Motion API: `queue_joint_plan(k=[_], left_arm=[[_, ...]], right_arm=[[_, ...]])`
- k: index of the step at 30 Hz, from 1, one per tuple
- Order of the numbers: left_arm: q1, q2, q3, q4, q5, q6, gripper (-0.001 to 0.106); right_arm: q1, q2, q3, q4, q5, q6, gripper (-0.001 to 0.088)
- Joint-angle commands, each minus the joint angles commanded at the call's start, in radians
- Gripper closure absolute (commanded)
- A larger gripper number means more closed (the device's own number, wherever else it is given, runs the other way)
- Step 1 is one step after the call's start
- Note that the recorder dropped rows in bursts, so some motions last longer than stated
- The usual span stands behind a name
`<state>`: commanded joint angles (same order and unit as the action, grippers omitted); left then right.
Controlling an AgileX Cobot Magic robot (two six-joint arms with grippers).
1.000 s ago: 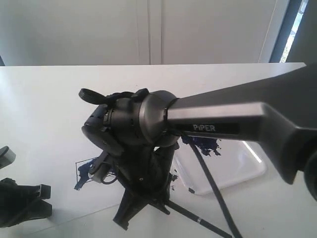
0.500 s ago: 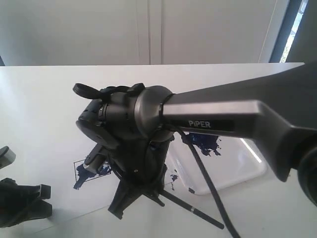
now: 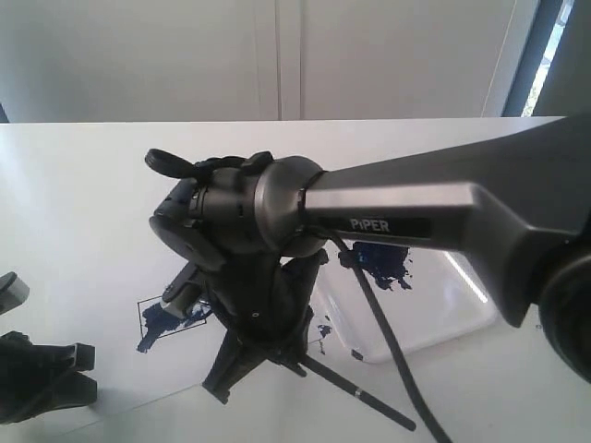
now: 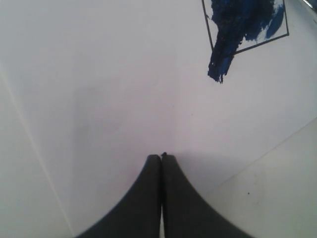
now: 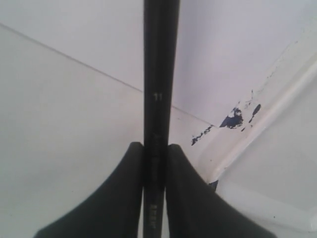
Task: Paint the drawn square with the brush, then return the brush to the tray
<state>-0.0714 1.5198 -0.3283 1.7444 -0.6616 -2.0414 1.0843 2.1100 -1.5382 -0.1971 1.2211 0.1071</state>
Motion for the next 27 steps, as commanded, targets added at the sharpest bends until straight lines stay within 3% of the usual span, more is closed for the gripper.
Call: queue_joint_plan(k=[9, 27], left_arm=[[0.000, 0.000, 0.000, 0.000, 0.000, 0.000, 0.105], [0.000, 0.000, 0.000, 0.000, -0.002, -0.004, 0.105]], right_arm=[[0.002, 0.000, 0.004, 0.275, 0.000, -0.134, 0.0868], [-0.001, 0.000, 0.004, -0.019, 0.000, -0.003, 0.0868]])
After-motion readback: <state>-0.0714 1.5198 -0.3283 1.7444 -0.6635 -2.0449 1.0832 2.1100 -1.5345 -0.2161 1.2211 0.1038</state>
